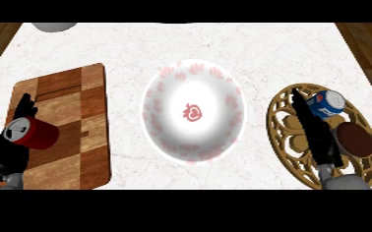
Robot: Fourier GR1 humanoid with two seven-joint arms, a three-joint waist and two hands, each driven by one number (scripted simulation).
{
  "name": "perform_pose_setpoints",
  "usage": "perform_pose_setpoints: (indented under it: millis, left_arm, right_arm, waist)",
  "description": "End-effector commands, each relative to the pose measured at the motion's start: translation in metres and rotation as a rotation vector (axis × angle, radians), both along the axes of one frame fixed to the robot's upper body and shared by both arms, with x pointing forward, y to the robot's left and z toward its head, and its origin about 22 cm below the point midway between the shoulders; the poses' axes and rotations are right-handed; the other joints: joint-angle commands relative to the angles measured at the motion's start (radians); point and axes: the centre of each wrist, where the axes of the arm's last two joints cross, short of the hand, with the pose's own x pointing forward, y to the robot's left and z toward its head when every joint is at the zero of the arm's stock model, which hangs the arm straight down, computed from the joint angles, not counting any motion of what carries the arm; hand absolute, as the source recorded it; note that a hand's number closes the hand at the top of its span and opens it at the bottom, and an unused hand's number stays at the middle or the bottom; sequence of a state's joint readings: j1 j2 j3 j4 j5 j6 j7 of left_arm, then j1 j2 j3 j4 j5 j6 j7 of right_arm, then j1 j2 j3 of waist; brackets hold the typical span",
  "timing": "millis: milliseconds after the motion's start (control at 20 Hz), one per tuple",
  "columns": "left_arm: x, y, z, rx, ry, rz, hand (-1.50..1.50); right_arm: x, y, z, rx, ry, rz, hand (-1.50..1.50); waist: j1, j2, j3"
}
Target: Pick the cupcake from the placemat and place it in the bowl
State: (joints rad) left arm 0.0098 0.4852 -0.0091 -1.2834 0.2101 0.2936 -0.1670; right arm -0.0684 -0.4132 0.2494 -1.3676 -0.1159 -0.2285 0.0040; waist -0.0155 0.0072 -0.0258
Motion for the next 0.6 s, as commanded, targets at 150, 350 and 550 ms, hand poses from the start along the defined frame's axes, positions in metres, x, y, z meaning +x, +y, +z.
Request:
perform_pose_setpoints:
  millis: [150,350,550]
  left_arm:
    - [0.032,-0.069,0.016,-0.117,-0.094,-0.218,0.0]
    - [0.037,-0.115,0.012,-0.239,-0.088,-0.321,0.0]
    - [0.038,-0.122,0.021,-0.233,-0.078,-0.324,0.0]
  right_arm:
    - [-0.008,-0.021,0.028,-0.032,0.03,0.527,1.5]
    - [0.009,-0.076,0.083,-0.363,-0.335,0.433,1.5]
    - [-0.031,-0.103,0.042,0.152,-0.458,0.378,-1.5]
  waist:
    - [-0.007,-0.012,0.027]
    - [-0.064,-0.021,0.029]
    - [-0.053,-0.015,0.033]
